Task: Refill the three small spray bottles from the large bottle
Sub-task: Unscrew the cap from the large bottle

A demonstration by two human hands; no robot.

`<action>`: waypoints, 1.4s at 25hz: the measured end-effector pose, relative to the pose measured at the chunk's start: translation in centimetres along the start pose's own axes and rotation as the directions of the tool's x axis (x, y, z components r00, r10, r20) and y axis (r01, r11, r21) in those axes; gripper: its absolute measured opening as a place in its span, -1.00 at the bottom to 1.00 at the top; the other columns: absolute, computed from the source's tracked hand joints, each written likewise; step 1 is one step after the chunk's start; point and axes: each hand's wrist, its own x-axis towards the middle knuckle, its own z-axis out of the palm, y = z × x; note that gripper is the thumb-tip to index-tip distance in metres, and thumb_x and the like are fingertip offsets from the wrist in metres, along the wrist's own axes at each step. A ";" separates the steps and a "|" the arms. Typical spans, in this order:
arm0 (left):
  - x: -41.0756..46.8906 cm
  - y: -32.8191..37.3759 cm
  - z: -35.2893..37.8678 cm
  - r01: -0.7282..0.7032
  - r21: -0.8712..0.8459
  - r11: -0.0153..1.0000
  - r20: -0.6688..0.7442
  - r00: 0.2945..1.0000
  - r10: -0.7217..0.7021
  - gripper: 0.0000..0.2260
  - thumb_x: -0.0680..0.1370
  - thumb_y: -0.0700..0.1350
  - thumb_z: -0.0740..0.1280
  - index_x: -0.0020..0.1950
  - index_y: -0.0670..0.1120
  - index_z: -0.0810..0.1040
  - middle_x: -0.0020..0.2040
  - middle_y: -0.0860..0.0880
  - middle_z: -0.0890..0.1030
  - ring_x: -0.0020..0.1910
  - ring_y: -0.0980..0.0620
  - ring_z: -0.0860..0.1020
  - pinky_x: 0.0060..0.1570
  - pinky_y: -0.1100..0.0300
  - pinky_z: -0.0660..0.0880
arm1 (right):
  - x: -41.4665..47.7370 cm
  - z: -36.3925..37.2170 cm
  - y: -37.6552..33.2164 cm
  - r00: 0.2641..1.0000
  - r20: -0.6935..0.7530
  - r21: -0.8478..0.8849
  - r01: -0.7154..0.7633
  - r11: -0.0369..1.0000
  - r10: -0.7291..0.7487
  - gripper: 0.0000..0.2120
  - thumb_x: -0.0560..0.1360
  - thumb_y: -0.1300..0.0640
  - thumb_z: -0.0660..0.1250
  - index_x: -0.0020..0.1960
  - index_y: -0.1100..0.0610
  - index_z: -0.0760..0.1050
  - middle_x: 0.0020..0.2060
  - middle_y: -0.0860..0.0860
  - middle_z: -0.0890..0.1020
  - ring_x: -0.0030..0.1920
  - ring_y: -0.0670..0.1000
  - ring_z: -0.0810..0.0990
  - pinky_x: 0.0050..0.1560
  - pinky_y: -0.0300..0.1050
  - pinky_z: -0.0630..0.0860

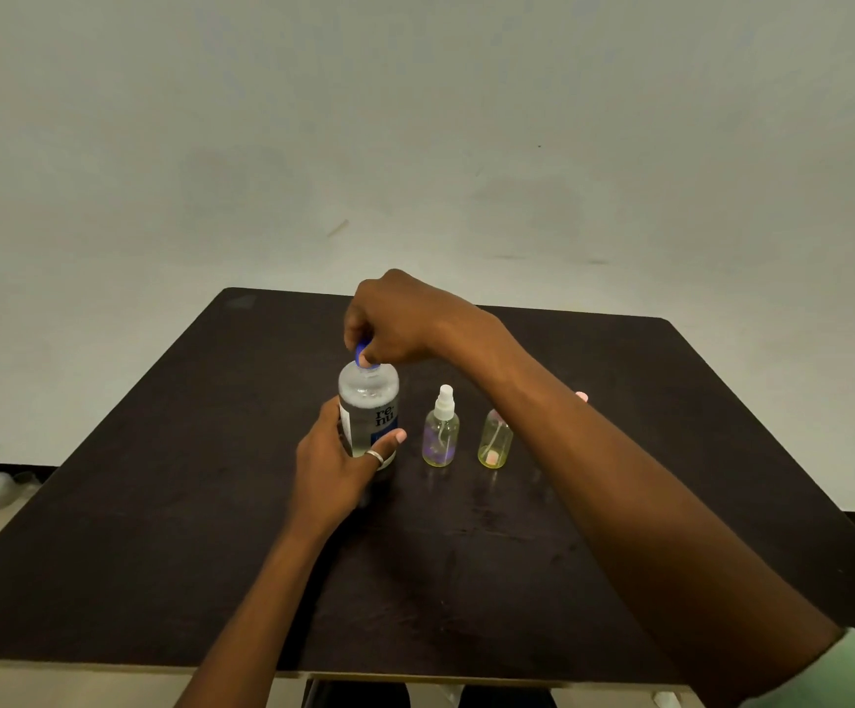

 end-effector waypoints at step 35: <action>-0.1 0.3 -0.1 -0.008 0.030 1.000 0.012 1.000 0.007 -0.47 0.38 0.16 0.55 0.27 0.22 0.41 0.12 0.25 0.60 0.09 0.36 0.56 -0.06 0.45 0.48 | -1.0 0.9 -0.8 0.992 -0.125 -0.108 -0.032 0.994 0.018 -0.85 0.53 0.06 0.38 -0.06 0.15 0.53 -0.18 0.01 0.55 -0.17 0.02 0.54 -0.17 -0.12 0.46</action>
